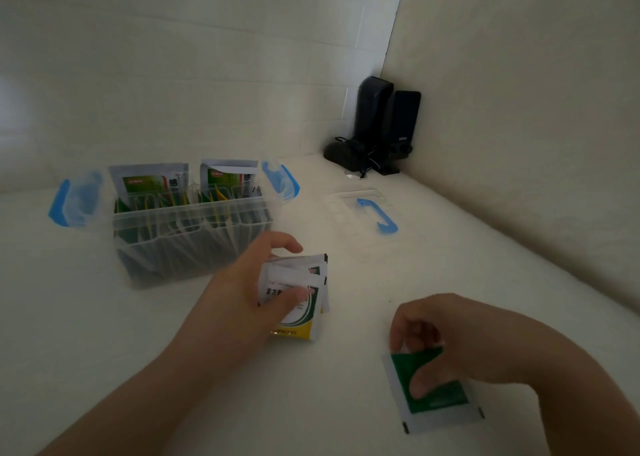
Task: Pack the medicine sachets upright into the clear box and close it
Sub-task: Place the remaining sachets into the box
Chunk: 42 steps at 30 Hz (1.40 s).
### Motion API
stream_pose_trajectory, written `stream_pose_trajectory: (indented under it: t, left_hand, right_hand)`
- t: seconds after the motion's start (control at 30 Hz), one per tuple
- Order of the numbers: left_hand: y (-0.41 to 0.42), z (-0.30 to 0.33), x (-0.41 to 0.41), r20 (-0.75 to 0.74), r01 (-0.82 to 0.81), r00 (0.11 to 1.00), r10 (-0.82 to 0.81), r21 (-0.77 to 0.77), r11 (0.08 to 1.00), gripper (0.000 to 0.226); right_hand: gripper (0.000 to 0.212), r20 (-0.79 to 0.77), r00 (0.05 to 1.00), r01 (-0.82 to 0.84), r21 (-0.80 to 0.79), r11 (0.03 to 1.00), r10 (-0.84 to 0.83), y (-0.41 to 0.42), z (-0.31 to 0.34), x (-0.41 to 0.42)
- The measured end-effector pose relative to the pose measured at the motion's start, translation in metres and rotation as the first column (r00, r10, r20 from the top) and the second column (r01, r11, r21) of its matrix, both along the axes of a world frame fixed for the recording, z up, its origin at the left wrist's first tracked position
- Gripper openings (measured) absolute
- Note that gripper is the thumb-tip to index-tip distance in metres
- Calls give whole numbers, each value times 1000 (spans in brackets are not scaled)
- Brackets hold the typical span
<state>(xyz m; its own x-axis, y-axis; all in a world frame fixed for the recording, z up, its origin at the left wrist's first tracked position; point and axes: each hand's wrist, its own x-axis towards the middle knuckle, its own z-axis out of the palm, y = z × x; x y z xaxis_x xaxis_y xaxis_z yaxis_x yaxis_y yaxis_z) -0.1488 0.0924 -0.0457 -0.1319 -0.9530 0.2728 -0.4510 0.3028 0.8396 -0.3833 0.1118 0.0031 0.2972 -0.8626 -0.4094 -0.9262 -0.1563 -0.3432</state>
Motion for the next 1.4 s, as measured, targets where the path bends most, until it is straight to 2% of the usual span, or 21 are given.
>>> stream_pose_trajectory:
  t: [0.13,0.2,0.27,0.33,0.37,0.4,0.47,0.53,0.63,0.67,0.73,0.8,0.87,0.9,0.97,1.03,1.1,1.17,1.27,1.4]
  left_hand:
    - [-1,-2,-2,47,49,998,-47,-50,998,27]
    - [-4,-4,-2,70,83,994,-79,-71,994,16]
    - [-5,-7,-2,76,97,993,-93,-46,994,15]
    - [-5,-10,-2,15,88,996,-88,34,996,15]
    - [-4,-10,-3,-32,82,996,-79,88,993,16]
    - [-2,-8,-4,-87,92,993,-81,131,987,30]
    - [0,-7,-6,-249,165,962,-109,215,963,49]
    - [1,-6,-8,-288,205,946,-148,180,962,42]
    - [-4,-8,-5,-113,118,988,-107,100,988,12]
    - [-6,-10,-2,-60,78,996,-72,96,992,11]
    - [-9,-11,2,-31,45,999,-42,104,994,15]
    - [-9,-11,2,-31,77,997,-75,61,995,17]
    - [-7,-11,0,-12,138,990,-138,-28,990,14]
    - [-6,-10,-1,-1,173,985,-174,-65,983,15]
    - [-5,-9,-3,-7,242,970,-245,-110,964,25]
    - [-5,-9,-5,-76,296,949,-305,-115,948,39]
    - [-4,-12,-6,-144,307,937,-319,-101,946,60]
    - [-4,-15,-8,-157,290,941,-299,-78,954,72]
    - [-4,-19,-15,-212,257,940,-267,-72,964,72]
    - [-3,-26,-18,-196,239,951,-238,-17,971,51]
  right_hand:
    - [24,160,986,-22,-97,995,38,-4,-10,10]
    - [22,278,960,81,-244,966,-10,-6,-13,16]
    - [22,479,877,277,-421,864,-48,-5,-13,25]
    - [27,624,781,411,-544,731,25,-4,-15,34]
    - [29,606,790,396,-620,677,94,-4,-17,39]
    - [27,550,820,338,-692,638,162,-5,-22,43]
    - [18,423,868,185,-761,622,260,-9,-32,50]
    - [20,372,871,54,-722,690,321,-12,-40,54]
    - [34,399,838,-61,-610,790,373,-13,-46,56]
    - [35,418,836,-30,-613,790,356,-13,-45,56]
    - [29,503,826,139,-619,773,254,-16,-43,51]
    - [39,605,790,302,-528,794,102,-19,-40,46]
    - [52,653,757,318,-343,884,-19,-20,-40,44]
    - [52,649,760,284,-298,912,-24,-19,-41,44]
    - [41,621,783,213,-332,919,42,-18,-44,48]
    - [33,622,778,195,-368,909,85,-17,-49,53]
    - [44,620,781,193,-354,915,75,-17,-54,57]
    - [45,593,802,194,-370,909,70,-17,-57,59]
    - [35,588,808,232,-375,897,37,-16,-54,63]
    - [25,558,828,238,-428,872,48,-16,-58,67]
